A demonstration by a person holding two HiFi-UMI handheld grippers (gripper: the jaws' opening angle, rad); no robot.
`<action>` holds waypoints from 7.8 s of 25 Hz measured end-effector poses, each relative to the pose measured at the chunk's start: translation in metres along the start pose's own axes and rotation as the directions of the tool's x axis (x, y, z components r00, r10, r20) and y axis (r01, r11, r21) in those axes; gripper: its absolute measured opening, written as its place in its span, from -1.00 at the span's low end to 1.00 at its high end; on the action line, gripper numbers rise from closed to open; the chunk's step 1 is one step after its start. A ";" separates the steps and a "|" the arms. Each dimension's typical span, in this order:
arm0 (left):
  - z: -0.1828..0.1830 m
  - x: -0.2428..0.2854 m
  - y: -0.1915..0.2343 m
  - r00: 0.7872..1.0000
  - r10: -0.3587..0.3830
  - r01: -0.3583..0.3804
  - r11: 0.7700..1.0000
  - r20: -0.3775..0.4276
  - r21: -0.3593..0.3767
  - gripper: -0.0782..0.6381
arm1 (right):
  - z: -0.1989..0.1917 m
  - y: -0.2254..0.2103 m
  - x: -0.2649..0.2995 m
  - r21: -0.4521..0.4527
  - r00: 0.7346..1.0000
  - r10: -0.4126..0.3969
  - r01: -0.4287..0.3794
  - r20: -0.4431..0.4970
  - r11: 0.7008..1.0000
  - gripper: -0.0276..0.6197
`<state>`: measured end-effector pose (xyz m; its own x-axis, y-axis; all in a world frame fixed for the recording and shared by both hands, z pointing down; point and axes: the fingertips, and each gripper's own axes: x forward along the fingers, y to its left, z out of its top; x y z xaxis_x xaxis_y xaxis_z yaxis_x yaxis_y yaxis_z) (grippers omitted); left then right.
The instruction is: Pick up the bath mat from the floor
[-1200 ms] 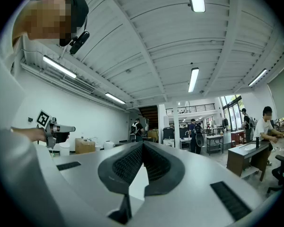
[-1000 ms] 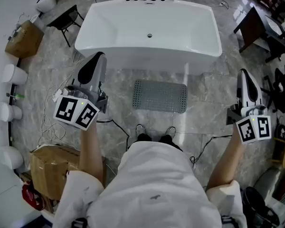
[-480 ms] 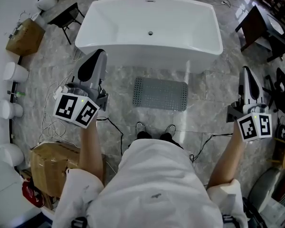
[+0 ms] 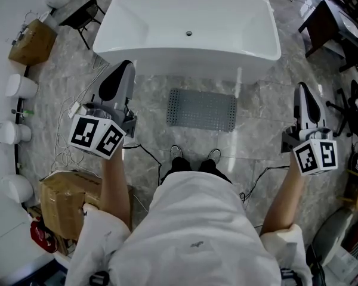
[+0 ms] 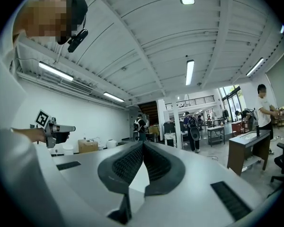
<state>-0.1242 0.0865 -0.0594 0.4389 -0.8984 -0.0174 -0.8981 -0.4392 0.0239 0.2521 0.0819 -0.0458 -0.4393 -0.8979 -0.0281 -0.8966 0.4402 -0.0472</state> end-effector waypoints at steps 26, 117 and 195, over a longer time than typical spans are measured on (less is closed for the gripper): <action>-0.094 0.005 -0.021 0.985 0.051 -0.064 0.995 -0.162 -0.078 -0.73 | -0.139 -0.007 -0.001 0.191 0.969 0.070 -0.025 -0.236 0.981 -0.89; -1.177 -0.008 0.154 0.329 -0.186 -0.217 0.939 -0.926 -0.266 -0.10 | -1.175 -0.156 0.007 0.007 0.194 -0.019 0.132 -0.981 0.991 -0.28; -0.835 -0.070 0.001 -0.049 -0.358 0.003 0.933 -0.932 -0.359 -0.53 | -0.801 0.017 -0.030 0.237 0.031 0.235 0.071 -0.972 0.969 -0.75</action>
<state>-0.1312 0.1443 0.7763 0.3277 0.1963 0.9242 -0.8262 -0.4148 0.3811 0.2064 0.1127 0.7540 -0.2775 0.0711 0.9581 -0.8871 0.3640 -0.2840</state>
